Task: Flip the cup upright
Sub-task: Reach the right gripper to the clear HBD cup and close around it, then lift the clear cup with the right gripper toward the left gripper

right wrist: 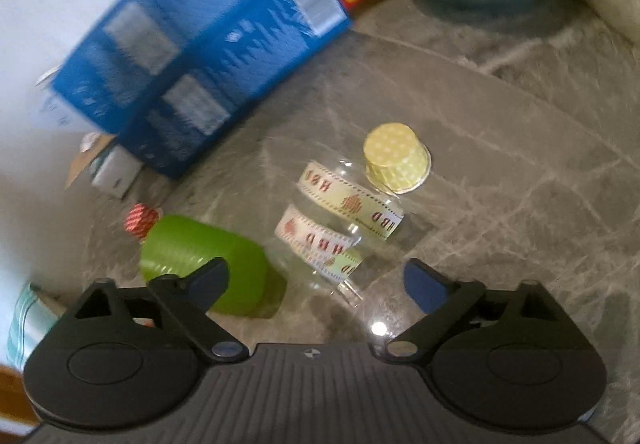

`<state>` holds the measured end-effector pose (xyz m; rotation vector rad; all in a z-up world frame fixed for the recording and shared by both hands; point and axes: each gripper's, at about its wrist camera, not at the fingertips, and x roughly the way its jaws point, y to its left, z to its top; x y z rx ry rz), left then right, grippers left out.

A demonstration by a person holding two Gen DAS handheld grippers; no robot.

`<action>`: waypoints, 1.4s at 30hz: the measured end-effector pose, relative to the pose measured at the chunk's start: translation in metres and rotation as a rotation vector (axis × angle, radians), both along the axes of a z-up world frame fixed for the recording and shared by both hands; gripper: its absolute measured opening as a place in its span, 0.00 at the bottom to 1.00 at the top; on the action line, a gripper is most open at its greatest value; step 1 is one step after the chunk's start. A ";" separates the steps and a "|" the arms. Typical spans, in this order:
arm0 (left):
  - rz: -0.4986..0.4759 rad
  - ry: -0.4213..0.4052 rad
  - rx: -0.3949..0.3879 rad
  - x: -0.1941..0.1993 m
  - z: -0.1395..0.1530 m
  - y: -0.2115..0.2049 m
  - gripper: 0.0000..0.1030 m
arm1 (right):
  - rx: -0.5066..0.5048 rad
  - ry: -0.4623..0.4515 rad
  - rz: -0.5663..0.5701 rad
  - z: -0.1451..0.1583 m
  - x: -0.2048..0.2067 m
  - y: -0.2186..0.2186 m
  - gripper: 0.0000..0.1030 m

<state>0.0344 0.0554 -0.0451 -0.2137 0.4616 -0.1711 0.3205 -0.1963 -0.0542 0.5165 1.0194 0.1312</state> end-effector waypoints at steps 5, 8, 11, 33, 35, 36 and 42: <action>-0.015 0.007 0.002 -0.009 -0.006 0.007 0.99 | -0.043 0.028 -0.041 -0.004 0.010 0.011 0.84; -0.006 0.003 -0.003 -0.015 -0.007 0.014 0.99 | -0.076 0.044 -0.071 -0.006 0.020 0.016 0.79; 0.014 0.007 -0.012 -0.020 -0.009 0.021 0.99 | -0.087 0.061 -0.095 -0.010 0.029 0.018 0.73; 0.024 0.010 -0.005 -0.046 0.006 0.012 0.99 | -0.224 -0.225 0.171 0.058 -0.088 0.011 0.56; 0.055 0.008 -0.006 -0.055 0.010 0.014 0.99 | -0.216 -0.266 0.246 0.068 -0.128 0.007 0.56; 0.071 0.005 -0.002 -0.060 0.012 0.014 0.99 | -0.214 -0.279 0.286 0.070 -0.146 0.006 0.56; 0.058 0.091 -0.113 -0.075 0.014 0.024 0.99 | -0.146 -0.158 0.503 0.021 -0.199 0.020 0.56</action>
